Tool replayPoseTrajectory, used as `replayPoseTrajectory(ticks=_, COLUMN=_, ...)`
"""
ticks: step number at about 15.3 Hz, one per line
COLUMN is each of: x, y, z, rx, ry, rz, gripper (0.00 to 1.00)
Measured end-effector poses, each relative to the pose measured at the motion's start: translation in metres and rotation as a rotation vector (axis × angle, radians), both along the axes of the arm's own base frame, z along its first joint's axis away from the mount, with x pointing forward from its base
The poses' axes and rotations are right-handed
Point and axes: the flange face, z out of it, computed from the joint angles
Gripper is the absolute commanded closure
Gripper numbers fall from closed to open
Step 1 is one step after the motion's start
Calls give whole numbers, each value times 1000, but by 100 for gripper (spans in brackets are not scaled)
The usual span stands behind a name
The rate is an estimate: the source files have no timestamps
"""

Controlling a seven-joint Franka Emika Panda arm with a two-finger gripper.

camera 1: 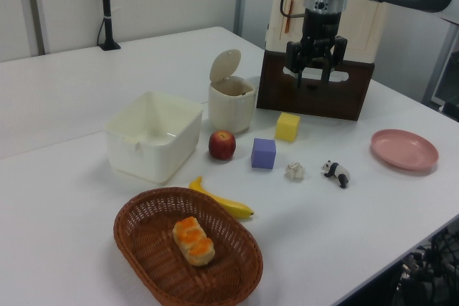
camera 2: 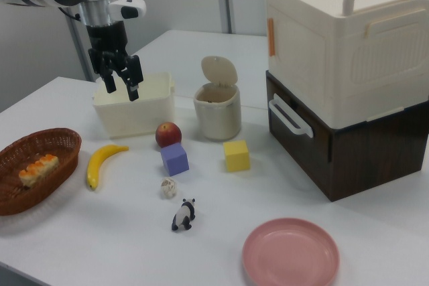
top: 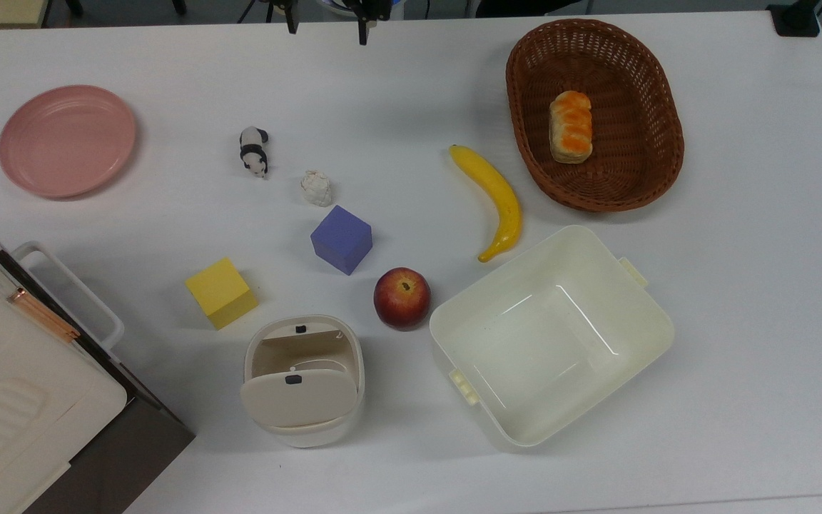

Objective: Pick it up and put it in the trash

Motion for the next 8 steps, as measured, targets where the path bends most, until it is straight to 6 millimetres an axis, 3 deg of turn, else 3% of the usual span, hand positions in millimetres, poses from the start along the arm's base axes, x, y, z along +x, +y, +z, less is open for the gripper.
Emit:
replayPoseTrajectory(ticks=6, x=0, y=-1, z=-1, rx=0, ry=2, rz=-1, gripper=0)
replayPoseTrajectory(ticks=8, x=3, y=-14, z=-10, rx=-11, ry=14, rz=-12, gripper=0)
